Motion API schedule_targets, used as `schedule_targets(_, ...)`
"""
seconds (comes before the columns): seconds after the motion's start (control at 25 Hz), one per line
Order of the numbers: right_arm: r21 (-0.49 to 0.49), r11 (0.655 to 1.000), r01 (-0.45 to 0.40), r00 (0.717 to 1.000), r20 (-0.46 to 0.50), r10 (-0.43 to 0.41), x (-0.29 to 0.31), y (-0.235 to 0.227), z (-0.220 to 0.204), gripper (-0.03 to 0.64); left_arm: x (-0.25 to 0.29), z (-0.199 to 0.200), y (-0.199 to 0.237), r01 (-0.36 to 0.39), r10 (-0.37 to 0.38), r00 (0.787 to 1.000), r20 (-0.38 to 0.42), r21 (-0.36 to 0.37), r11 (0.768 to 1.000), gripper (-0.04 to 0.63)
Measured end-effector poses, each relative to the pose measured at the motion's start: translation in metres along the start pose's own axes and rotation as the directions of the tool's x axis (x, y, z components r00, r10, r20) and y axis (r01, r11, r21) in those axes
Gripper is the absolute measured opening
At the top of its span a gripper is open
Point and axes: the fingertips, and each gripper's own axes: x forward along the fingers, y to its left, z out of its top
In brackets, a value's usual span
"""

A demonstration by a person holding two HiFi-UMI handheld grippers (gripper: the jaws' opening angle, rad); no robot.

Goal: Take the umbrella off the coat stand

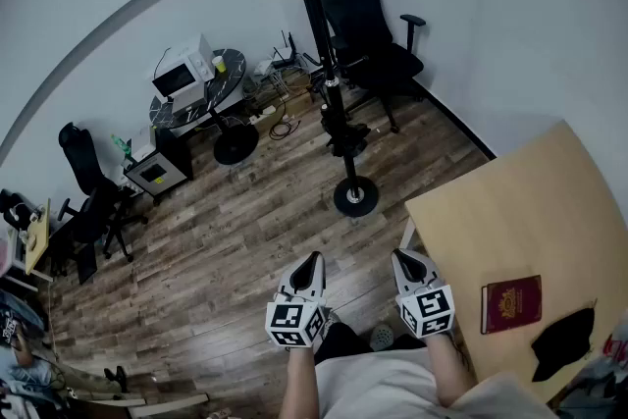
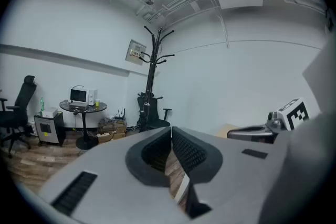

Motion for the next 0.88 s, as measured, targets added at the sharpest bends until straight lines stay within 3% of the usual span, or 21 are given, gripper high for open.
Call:
schedule_targets(0.4, -0.048, 0.999, 0.005, 1.0, -0.007, -0.005, -0.002, 0.007, -0.003, 0.005, -0.005, -0.006, -0.003, 0.001, -0.001, 1.0, -0.015, 0.014, 1.0, 0.025)
schedule_targets(0.68, -0.029, 0.999, 0.024, 0.999, 0.029, -0.024, -0.001, 0.009, 0.004, 0.008, -0.015, -0.007, 0.002, -0.007, 0.007, 1.0, -0.02, 0.036, 0.999, 0.026)
schedule_targets(0.88, -0.01, 1.0, -0.012, 1.0, 0.015, 0.012, 0.001, 0.016, -0.002, 0.093, -0.019, -0.014, 0.007, -0.019, 0.021, 0.999, -0.047, 0.039, 0.999, 0.085)
